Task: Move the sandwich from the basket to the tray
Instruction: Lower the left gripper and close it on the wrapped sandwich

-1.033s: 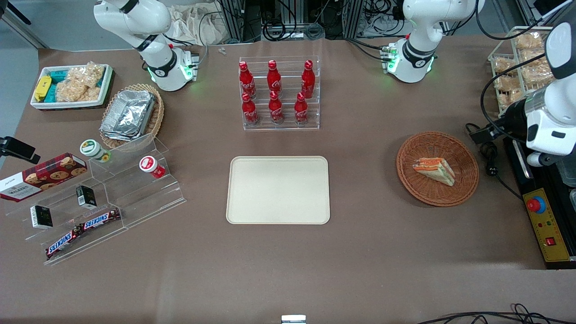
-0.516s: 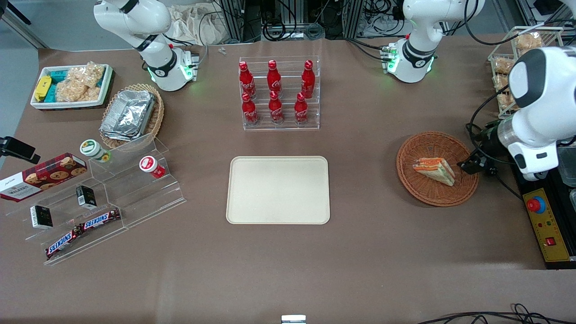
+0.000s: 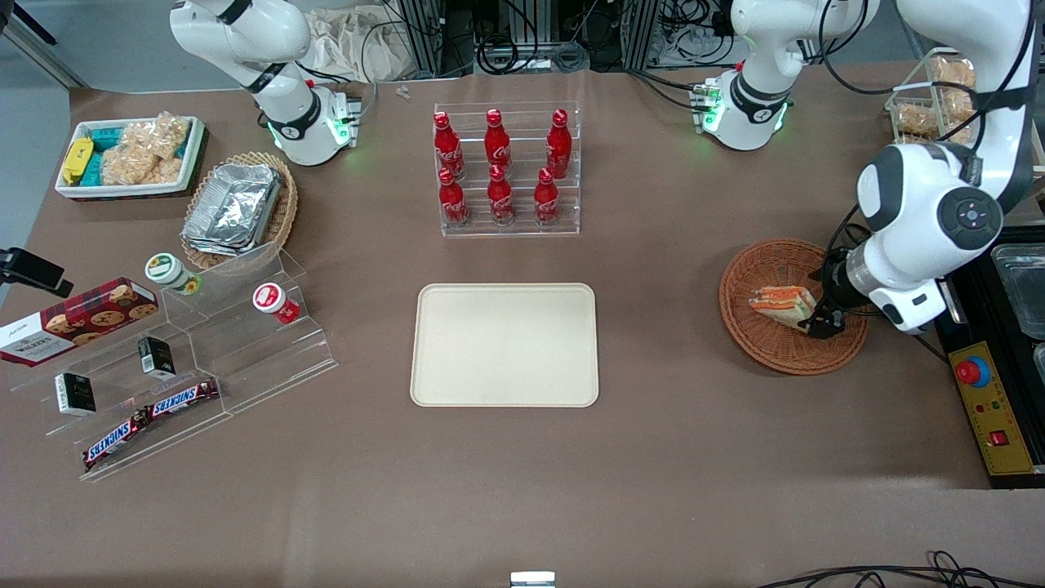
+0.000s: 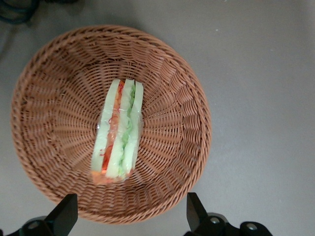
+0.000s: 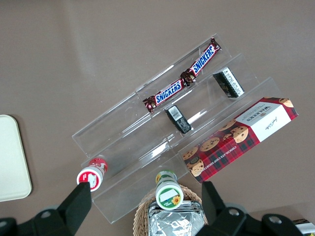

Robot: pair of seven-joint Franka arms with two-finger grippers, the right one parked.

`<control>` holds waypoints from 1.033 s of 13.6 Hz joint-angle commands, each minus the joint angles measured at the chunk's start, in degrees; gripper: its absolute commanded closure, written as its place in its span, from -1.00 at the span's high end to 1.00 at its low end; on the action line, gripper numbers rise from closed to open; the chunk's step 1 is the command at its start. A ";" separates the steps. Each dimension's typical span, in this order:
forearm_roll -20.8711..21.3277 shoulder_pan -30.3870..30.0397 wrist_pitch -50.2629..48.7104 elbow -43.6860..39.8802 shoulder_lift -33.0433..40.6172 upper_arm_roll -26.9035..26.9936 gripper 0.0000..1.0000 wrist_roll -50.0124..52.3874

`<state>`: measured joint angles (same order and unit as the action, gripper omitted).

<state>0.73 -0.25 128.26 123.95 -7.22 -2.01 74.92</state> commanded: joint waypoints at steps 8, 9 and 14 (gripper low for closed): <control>0.85 -0.28 8.85 5.51 -2.97 0.16 1.00 2.60; 0.85 -0.28 9.37 5.51 -3.58 0.25 1.00 2.60; 1.37 -0.28 13.77 6.48 -6.23 1.48 0.96 2.52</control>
<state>0.97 -0.51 139.57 129.47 -13.02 -0.55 76.10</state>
